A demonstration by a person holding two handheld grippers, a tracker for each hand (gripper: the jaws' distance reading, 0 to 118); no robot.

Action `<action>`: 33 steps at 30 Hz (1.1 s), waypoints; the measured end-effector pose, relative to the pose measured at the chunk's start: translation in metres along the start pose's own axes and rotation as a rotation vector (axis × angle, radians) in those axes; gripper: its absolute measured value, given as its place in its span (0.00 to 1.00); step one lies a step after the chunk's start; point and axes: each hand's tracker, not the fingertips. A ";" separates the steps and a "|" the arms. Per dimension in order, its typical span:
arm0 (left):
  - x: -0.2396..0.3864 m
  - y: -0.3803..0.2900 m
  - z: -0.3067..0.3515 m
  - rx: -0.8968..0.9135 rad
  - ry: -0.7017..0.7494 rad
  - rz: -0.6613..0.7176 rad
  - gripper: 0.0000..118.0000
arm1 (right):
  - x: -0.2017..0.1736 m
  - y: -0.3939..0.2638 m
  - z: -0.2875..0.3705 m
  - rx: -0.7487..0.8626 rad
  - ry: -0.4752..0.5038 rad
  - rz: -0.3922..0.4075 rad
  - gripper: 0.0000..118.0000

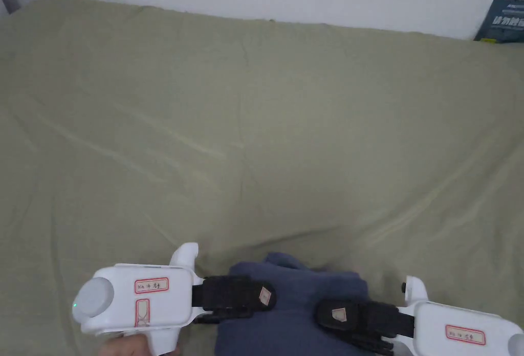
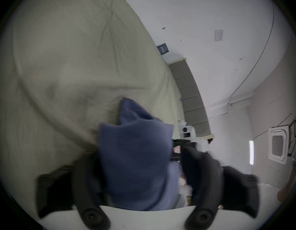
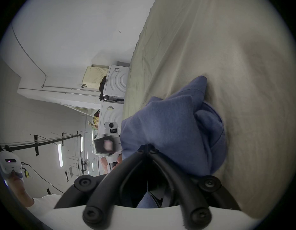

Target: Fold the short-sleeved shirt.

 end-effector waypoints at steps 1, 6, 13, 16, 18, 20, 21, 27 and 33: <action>-0.004 0.002 0.000 -0.001 0.031 -0.017 0.38 | 0.000 0.000 0.000 0.001 -0.001 0.001 0.00; 0.000 0.004 0.004 -0.015 -0.024 -0.001 0.30 | -0.006 0.000 0.002 0.000 -0.021 0.020 0.00; 0.005 0.021 0.027 -0.044 -0.018 -0.002 0.29 | -0.043 -0.004 0.010 0.006 -0.129 0.174 0.00; -0.001 0.037 0.063 -0.033 0.006 -0.006 0.29 | -0.060 -0.006 0.016 0.009 -0.137 0.213 0.00; -0.012 0.055 0.102 -0.024 0.076 -0.019 0.29 | -0.069 -0.006 0.020 0.019 -0.140 0.236 0.00; -0.023 0.071 0.143 -0.015 0.136 -0.020 0.29 | -0.076 -0.008 0.022 0.032 -0.142 0.245 0.00; -0.028 0.080 0.165 -0.007 0.168 -0.015 0.29 | -0.079 -0.010 0.023 0.041 -0.147 0.254 0.00; -0.067 0.128 0.271 0.008 0.310 0.043 0.29 | -0.085 -0.020 0.022 0.072 -0.176 0.247 0.00; -0.118 0.171 0.337 0.022 0.320 0.118 0.29 | -0.084 -0.027 0.013 0.078 -0.232 0.213 0.00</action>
